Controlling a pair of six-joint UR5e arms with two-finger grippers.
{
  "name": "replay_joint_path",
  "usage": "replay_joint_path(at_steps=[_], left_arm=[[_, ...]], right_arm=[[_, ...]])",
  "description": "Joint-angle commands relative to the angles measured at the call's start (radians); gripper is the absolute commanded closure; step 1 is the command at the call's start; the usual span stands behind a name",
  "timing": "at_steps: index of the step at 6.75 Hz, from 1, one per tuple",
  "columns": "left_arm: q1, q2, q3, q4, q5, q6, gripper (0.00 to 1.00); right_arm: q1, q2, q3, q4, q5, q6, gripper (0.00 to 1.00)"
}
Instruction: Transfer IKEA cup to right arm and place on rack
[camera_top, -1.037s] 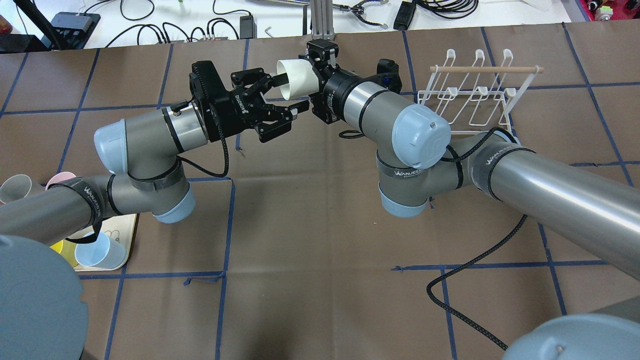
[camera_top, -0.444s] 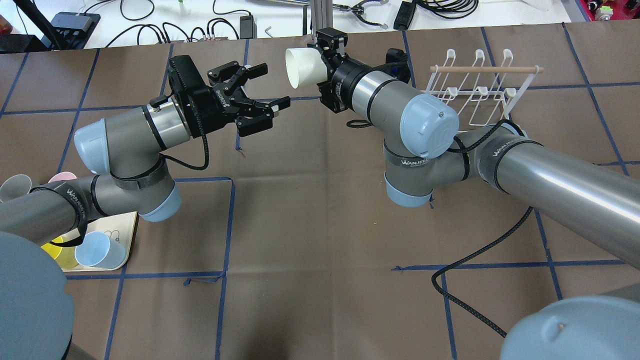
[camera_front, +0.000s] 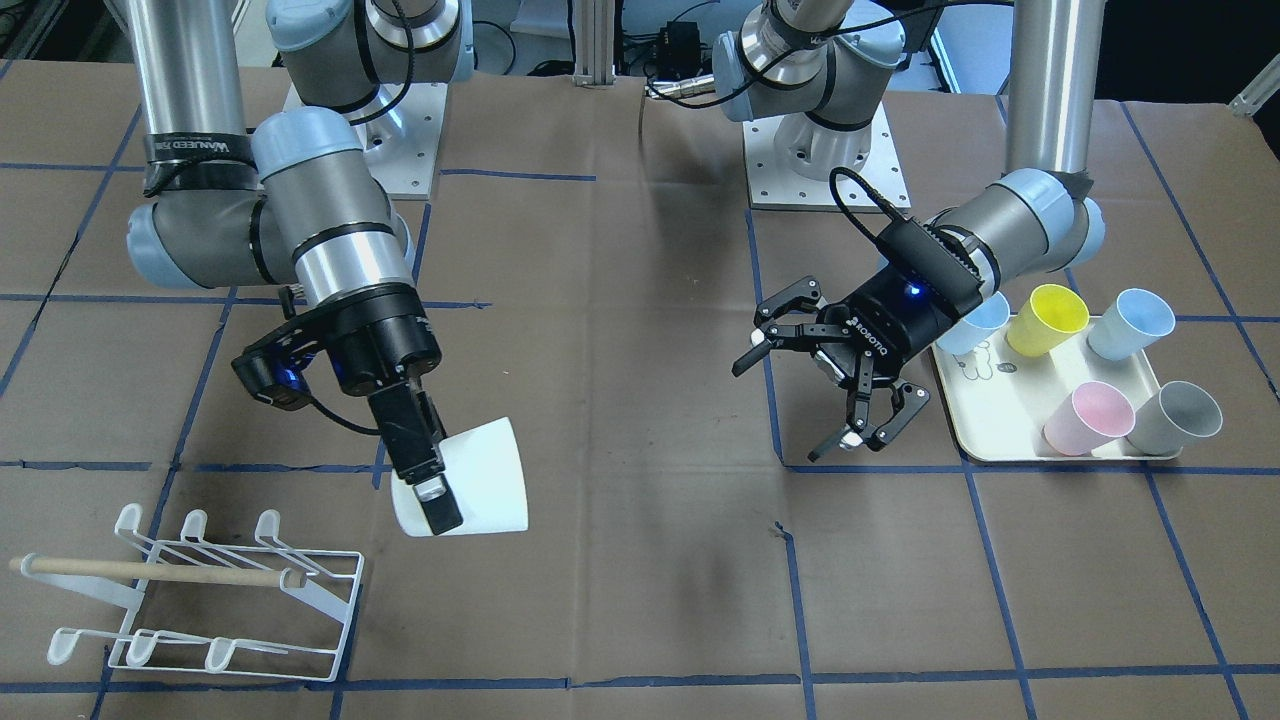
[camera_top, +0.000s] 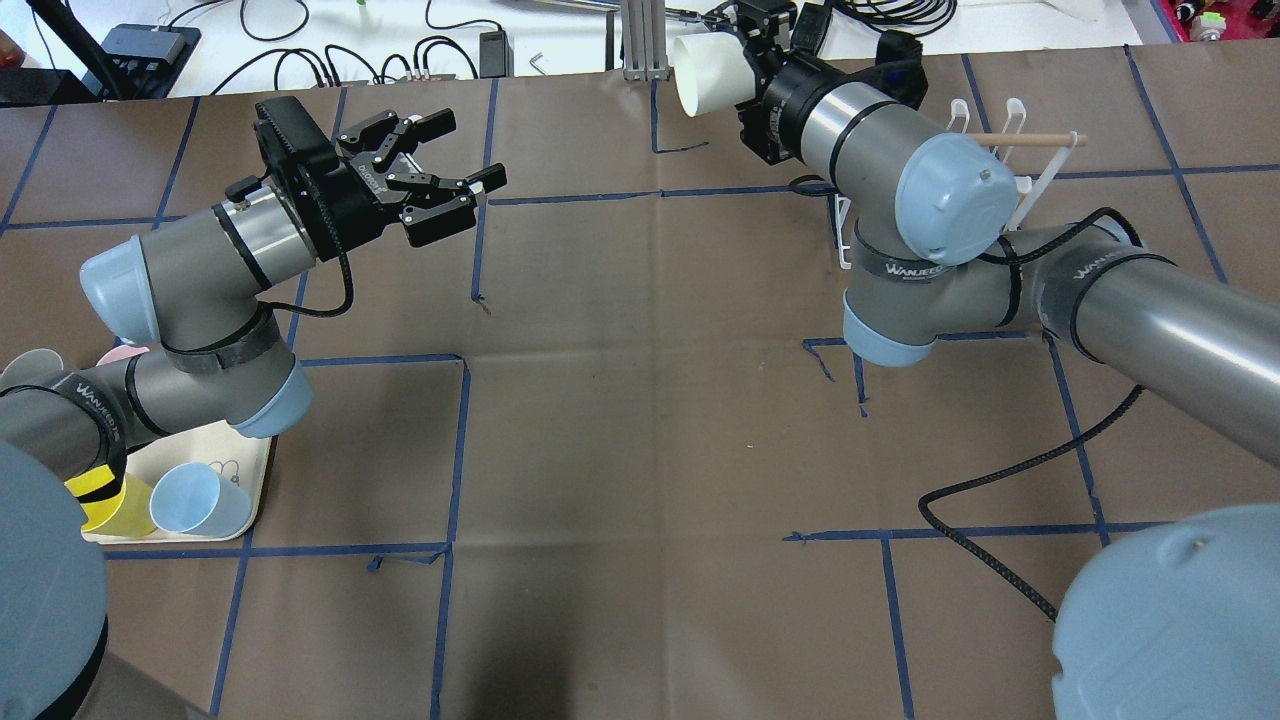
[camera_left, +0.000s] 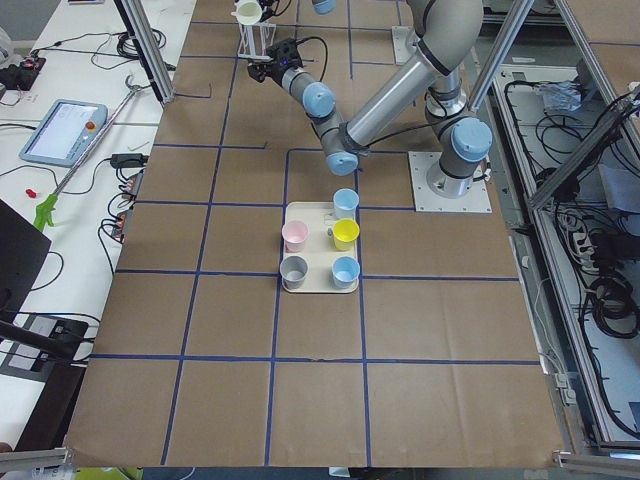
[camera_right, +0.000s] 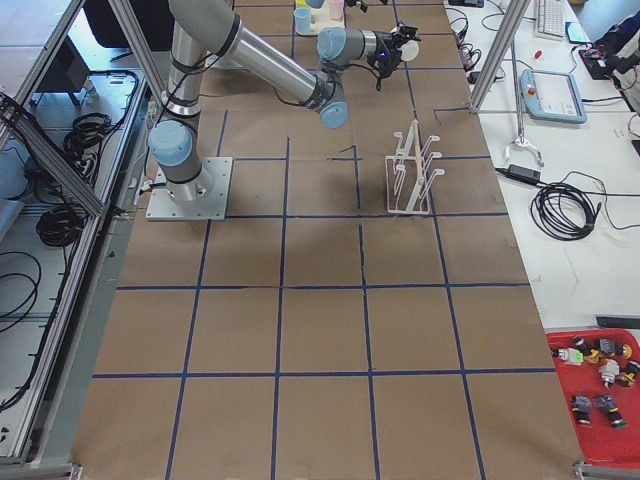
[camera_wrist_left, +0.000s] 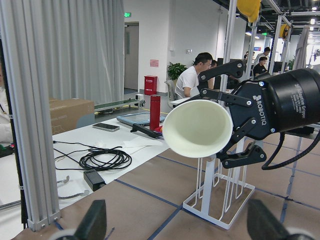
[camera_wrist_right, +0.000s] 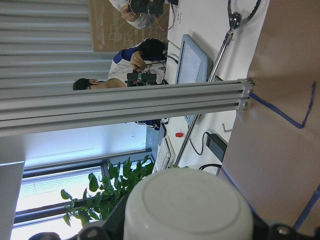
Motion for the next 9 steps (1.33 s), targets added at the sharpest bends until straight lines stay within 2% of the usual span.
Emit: replay_joint_path(at_steps=[1, 3, 4, 5, 6, 7, 9], left_arm=[[-0.011, 0.021, 0.084, -0.216, 0.309, -0.023, 0.02], [-0.083, 0.015, 0.237, -0.518, 0.602, -0.136, 0.01], [-0.15, 0.029, 0.236, -0.643, 0.793, -0.184, 0.01], [-0.227, 0.052, 0.25, -0.784, 0.945, -0.222, 0.01], [-0.264, 0.091, 0.291, -0.979, 1.043, -0.235, 0.01], [-0.261, 0.128, 0.363, -1.236, 1.062, -0.235, 0.01], [-0.26, 0.159, 0.539, -1.635, 1.083, -0.24, 0.01]], right_arm=[[-0.089, -0.003, 0.001, 0.0, 0.015, -0.357, 0.92], [-0.164, -0.003, 0.002, 0.003, 0.01, -0.824, 0.94], [-0.204, 0.005, 0.002, 0.0, 0.01, -1.012, 0.94], [-0.244, 0.013, -0.005, -0.003, 0.012, -1.166, 0.94], [-0.25, 0.046, -0.019, -0.01, 0.01, -1.283, 0.94], [-0.25, 0.087, -0.056, -0.017, 0.006, -1.337, 0.94], [-0.246, 0.137, -0.102, -0.017, -0.004, -1.512, 0.94]])
